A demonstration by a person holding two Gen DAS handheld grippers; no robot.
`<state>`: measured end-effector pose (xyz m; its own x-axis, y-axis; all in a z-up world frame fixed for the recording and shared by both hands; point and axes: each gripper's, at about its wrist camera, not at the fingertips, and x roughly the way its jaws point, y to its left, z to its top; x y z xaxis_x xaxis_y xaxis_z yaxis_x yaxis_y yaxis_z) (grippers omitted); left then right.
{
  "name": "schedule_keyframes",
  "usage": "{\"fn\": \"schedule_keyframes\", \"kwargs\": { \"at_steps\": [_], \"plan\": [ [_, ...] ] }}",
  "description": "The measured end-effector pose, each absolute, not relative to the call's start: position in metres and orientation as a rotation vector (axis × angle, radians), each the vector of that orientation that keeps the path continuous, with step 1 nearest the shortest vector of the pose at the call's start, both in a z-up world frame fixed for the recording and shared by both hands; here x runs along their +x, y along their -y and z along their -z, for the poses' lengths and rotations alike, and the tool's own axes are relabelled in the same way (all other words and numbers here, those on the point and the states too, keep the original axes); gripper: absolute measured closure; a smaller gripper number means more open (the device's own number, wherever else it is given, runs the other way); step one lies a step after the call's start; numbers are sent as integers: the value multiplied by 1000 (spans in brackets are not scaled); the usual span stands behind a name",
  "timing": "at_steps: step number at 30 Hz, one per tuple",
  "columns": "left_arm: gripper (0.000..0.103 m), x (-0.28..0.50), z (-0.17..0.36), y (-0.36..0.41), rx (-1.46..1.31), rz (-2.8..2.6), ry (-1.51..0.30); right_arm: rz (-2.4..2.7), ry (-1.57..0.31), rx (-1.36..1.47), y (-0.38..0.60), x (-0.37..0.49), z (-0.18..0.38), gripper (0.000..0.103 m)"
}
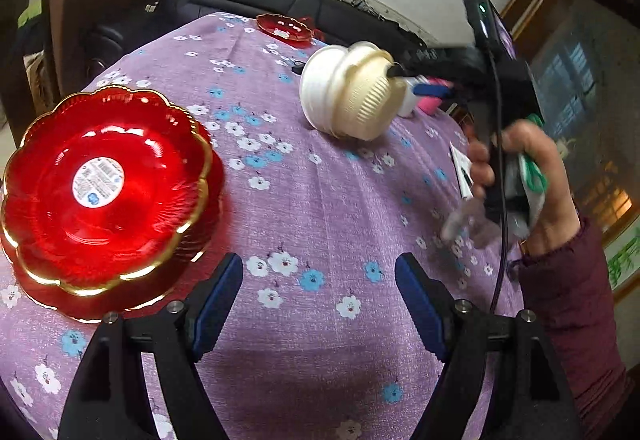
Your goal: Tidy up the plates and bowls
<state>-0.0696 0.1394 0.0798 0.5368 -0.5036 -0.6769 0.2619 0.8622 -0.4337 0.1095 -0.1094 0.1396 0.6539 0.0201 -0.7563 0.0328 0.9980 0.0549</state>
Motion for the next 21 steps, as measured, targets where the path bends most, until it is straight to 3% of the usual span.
{"fn": "schedule_keyframes", "kwargs": {
  "at_steps": [13,21],
  "plan": [
    [25,-79,-84,-114,-259,525,-900,101,-952,85,199,16,-105,54],
    [25,-80,-85,-94,-234,540,-916,90,-893,161,227,-11,-123,54]
  ]
}}
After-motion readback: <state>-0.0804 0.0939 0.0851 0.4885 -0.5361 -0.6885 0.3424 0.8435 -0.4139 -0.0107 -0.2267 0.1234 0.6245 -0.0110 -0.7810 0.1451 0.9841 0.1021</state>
